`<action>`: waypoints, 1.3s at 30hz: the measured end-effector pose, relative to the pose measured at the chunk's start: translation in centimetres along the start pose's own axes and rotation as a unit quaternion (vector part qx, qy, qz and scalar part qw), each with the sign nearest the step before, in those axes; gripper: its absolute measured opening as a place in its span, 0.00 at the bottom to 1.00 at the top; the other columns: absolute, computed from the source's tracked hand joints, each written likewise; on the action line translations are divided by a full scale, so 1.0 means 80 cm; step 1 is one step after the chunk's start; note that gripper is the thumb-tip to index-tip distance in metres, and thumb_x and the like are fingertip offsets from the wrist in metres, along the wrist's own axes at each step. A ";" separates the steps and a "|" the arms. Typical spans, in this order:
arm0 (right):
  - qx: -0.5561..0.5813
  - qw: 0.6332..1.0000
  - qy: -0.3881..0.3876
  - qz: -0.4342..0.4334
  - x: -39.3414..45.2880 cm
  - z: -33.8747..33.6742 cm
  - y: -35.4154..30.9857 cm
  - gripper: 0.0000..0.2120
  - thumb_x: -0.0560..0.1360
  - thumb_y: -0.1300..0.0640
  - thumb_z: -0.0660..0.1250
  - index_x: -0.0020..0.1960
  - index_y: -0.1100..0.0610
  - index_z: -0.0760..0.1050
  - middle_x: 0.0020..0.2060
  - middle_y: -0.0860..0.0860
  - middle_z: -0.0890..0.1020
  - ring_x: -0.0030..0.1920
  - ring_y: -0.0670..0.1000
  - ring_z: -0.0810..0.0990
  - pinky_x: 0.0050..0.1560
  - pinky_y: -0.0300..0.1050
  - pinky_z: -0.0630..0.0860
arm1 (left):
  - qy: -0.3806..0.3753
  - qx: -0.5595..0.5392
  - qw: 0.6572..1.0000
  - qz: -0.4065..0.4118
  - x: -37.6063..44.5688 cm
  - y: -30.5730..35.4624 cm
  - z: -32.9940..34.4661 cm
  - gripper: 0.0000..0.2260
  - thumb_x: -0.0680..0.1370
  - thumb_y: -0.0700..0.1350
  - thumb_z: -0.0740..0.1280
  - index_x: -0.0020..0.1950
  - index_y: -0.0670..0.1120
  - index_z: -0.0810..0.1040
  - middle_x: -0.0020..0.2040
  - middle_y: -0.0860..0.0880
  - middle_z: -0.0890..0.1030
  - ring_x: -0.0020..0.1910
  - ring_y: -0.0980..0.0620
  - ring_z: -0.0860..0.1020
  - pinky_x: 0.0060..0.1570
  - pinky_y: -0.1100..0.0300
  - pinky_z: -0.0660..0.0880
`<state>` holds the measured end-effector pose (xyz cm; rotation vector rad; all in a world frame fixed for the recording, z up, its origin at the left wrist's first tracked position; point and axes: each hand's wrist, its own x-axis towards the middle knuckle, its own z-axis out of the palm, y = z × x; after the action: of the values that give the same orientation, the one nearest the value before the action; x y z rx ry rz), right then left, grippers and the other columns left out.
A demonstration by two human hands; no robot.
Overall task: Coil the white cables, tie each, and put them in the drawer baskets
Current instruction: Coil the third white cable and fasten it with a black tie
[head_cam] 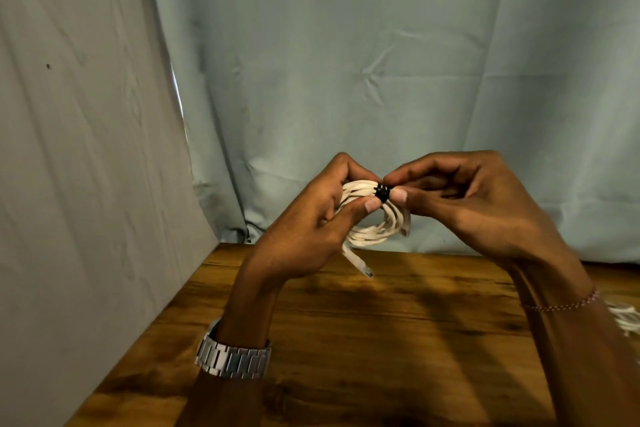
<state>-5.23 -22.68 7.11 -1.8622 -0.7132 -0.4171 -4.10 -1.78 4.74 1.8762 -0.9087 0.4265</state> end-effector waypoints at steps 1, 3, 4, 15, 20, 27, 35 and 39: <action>-0.008 1.000 0.003 -0.010 -0.001 0.000 0.000 0.09 0.71 0.59 0.75 0.51 0.55 0.85 0.42 0.44 0.88 0.45 0.44 0.87 0.44 0.32 0.80 | 0.000 -0.003 1.000 -0.001 0.000 0.000 0.000 0.05 0.82 0.43 0.65 0.57 0.47 0.74 0.47 0.56 0.79 0.47 0.57 0.78 0.46 0.61 0.74; -0.024 0.999 0.008 -0.034 -0.001 0.001 -0.001 0.08 0.72 0.59 0.75 0.51 0.56 0.85 0.43 0.45 0.88 0.44 0.44 0.87 0.44 0.33 0.80 | 0.003 -0.007 1.000 -0.003 -0.001 0.001 0.000 0.05 0.82 0.43 0.65 0.57 0.47 0.74 0.47 0.56 0.79 0.47 0.57 0.78 0.46 0.60 0.75; -0.035 0.998 0.012 -0.046 -0.002 0.001 -0.001 0.08 0.72 0.58 0.75 0.51 0.56 0.85 0.42 0.45 0.88 0.44 0.44 0.87 0.44 0.34 0.81 | 0.004 -0.007 1.000 -0.004 -0.001 0.001 0.000 0.05 0.82 0.44 0.65 0.57 0.47 0.74 0.47 0.55 0.79 0.47 0.56 0.79 0.46 0.59 0.76; -0.020 0.997 0.036 -0.059 0.003 0.004 0.005 0.07 0.67 0.56 0.76 0.45 0.57 0.85 0.38 0.47 0.87 0.41 0.46 0.87 0.43 0.35 0.81 | 0.002 0.020 1.000 -0.019 0.002 -0.001 0.004 0.05 0.82 0.45 0.65 0.57 0.50 0.73 0.48 0.57 0.78 0.48 0.58 0.78 0.46 0.63 0.75; -0.018 0.998 0.003 -0.054 0.004 0.002 0.008 0.09 0.68 0.56 0.75 0.49 0.54 0.84 0.42 0.44 0.87 0.45 0.44 0.86 0.46 0.32 0.80 | 0.010 -0.010 1.000 -0.016 -0.001 0.001 -0.001 0.06 0.82 0.45 0.65 0.58 0.47 0.74 0.48 0.53 0.80 0.48 0.56 0.79 0.48 0.61 0.75; -0.017 0.995 -0.069 -0.065 0.002 -0.009 0.013 0.08 0.73 0.57 0.72 0.51 0.57 0.82 0.48 0.52 0.86 0.49 0.56 0.87 0.55 0.55 0.83 | -0.016 -0.026 0.999 -0.028 -0.004 0.004 -0.005 0.05 0.81 0.44 0.66 0.57 0.47 0.75 0.47 0.56 0.80 0.47 0.58 0.80 0.45 0.64 0.75; -0.077 0.987 -0.123 -0.067 -0.003 -0.019 0.014 0.03 0.77 0.56 0.71 0.51 0.53 0.81 0.48 0.51 0.86 0.46 0.58 0.86 0.49 0.70 0.80 | -0.046 -0.003 0.998 -0.045 -0.002 0.005 0.000 0.05 0.81 0.43 0.67 0.57 0.47 0.75 0.47 0.51 0.81 0.46 0.55 0.80 0.45 0.62 0.77; -0.127 0.979 -0.127 -0.095 0.000 -0.020 0.017 0.02 0.78 0.58 0.70 0.50 0.54 0.80 0.46 0.49 0.85 0.45 0.53 0.86 0.42 0.56 0.83 | -0.053 0.020 0.997 -0.052 -0.001 0.005 0.004 0.05 0.81 0.43 0.66 0.56 0.46 0.74 0.46 0.53 0.80 0.44 0.60 0.79 0.43 0.67 0.74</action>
<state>-4.31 -24.50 6.76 -2.1193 -1.0562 -0.4115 -4.50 -2.16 4.79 1.9884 -0.8737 0.2856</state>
